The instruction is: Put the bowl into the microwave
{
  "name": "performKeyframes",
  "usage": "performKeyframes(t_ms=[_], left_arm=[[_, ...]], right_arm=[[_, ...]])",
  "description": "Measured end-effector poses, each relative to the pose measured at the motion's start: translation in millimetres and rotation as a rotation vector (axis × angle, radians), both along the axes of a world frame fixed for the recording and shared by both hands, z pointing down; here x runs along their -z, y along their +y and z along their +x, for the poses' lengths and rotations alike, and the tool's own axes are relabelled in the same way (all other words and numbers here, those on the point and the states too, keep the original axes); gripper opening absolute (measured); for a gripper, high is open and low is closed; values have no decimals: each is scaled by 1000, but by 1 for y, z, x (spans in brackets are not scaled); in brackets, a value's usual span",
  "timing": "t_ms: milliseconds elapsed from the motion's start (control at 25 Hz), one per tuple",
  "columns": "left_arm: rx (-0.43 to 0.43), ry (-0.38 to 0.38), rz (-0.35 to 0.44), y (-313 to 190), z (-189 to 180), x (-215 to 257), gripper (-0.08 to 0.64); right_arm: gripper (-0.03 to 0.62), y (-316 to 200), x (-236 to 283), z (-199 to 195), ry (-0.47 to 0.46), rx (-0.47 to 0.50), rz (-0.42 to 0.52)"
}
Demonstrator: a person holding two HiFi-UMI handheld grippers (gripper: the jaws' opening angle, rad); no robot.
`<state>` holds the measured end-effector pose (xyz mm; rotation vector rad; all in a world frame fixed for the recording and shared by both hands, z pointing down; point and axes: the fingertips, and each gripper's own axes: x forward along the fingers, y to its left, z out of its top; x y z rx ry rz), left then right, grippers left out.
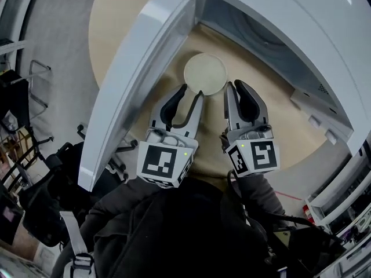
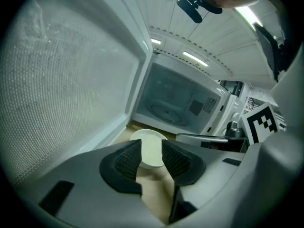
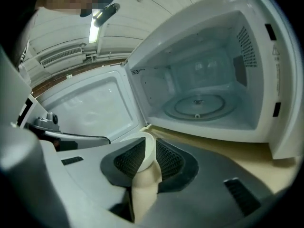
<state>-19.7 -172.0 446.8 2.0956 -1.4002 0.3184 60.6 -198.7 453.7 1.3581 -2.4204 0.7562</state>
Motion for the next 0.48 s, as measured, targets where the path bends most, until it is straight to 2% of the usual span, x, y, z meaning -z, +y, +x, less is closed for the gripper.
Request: performKeyframes(t_ms=[240,480], left_arm=[[55,-6,-28,-16,-12,-29,129],[81,9,-32,-27,-11,-40,129]], right_arm=[[67,-11,-26,-10,-20,23,-44],[67,-18,-24,-6,-70,22,-57]])
